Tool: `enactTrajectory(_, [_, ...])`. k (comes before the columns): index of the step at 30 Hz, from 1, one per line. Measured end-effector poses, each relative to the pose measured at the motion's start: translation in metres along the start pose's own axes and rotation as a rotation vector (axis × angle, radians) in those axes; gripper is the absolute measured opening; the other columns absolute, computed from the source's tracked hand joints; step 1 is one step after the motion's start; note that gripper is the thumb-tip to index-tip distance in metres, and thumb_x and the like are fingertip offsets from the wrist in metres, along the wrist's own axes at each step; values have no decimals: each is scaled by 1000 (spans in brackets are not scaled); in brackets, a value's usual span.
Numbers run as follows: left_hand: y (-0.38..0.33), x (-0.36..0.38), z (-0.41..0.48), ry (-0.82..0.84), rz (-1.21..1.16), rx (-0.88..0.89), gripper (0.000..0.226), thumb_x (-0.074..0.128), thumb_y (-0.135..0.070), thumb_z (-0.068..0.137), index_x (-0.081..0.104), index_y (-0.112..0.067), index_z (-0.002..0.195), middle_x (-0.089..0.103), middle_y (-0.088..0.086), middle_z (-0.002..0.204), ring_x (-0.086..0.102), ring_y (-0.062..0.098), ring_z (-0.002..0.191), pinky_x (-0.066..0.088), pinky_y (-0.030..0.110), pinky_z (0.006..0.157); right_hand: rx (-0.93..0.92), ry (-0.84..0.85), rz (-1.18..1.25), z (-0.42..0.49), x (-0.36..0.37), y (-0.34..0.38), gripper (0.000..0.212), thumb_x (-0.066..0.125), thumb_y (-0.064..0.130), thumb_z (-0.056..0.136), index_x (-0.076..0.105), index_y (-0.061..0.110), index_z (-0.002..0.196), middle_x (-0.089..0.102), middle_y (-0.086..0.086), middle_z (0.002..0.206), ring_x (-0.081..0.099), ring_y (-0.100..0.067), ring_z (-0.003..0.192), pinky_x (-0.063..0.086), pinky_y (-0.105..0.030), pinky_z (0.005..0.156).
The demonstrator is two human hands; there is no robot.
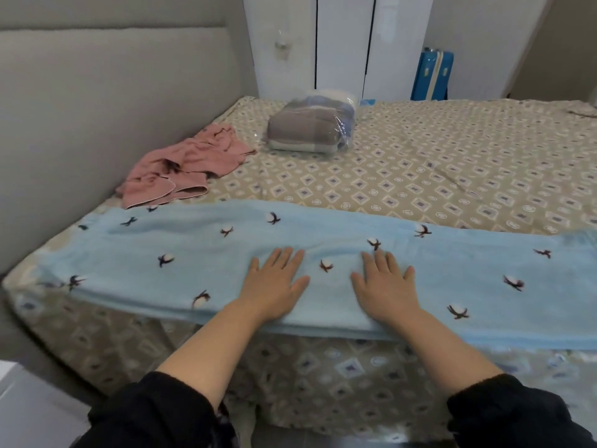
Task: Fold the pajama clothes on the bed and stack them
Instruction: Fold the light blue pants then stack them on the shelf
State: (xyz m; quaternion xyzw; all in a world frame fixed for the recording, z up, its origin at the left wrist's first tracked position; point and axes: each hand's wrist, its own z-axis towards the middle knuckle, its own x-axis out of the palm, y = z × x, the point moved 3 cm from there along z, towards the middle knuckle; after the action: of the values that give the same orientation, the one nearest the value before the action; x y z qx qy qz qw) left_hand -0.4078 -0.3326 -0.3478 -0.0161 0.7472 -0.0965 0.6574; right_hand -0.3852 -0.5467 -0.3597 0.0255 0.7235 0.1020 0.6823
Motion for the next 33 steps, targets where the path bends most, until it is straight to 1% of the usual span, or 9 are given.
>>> enactTrajectory(3, [20,-5,10,2,24,-45,59,15,-53,101,5,-31,154,-4,-7,162,-8,14,148,-6,50,117,-23,6,43,26,2,30,64,19,52,98,9,22,153,-2,-3,162,-4,-23,148,1,-60,112])
enactTrajectory(6, [49,-7,21,-15,85,-115,61,15,-59,98,5,-35,153,-7,-9,162,-12,15,148,-10,54,114,-48,-57,14,45,8,49,63,21,52,97,11,25,152,-1,-2,162,-3,-22,148,-1,-58,114])
enactTrajectory(12, [170,-23,14,-64,65,-525,68,14,-63,95,3,-32,154,-7,-6,162,-6,21,149,-3,54,117,-19,-160,-39,48,25,43,68,8,56,88,13,30,152,5,1,161,2,-18,147,-2,-54,114])
enactTrajectory(15, [177,-21,11,-61,80,-558,67,13,-60,96,3,-30,155,-6,-2,162,-6,23,149,-2,52,117,-12,-169,-50,48,25,45,66,11,54,90,14,30,151,7,1,161,4,-19,147,1,-54,115])
enactTrajectory(20, [143,-20,-8,-4,50,-352,60,16,-51,101,2,-29,154,-7,1,162,-5,23,149,-1,52,117,-35,-134,-49,43,17,47,61,19,49,96,15,26,152,7,-2,161,4,-20,148,3,-51,116])
enactTrajectory(25, [107,-17,-62,14,-82,38,64,38,-59,95,15,-40,151,3,-9,162,0,14,148,1,46,118,-294,-62,-27,11,10,56,57,21,46,100,18,24,153,9,2,162,6,-17,148,5,-44,119])
enactTrajectory(28, [99,-17,-89,-87,-18,187,62,51,-51,94,29,-36,149,17,-13,159,9,10,147,12,35,119,-455,-10,7,-26,12,61,65,16,59,95,17,30,153,7,10,160,3,-12,148,0,-38,118])
enactTrajectory(30, [100,-17,-98,-176,-13,212,52,51,-38,98,38,-30,147,27,-12,156,17,8,146,19,27,117,-506,-13,45,-48,13,62,74,13,70,88,16,34,152,5,17,157,1,-6,146,-2,-34,118])
enactTrajectory(33, [100,-24,-108,-323,-24,230,38,57,-18,96,57,-17,134,48,0,145,42,15,137,37,30,108,-507,-87,88,-68,14,64,67,39,63,91,25,36,150,11,17,155,6,-5,144,3,-34,119])
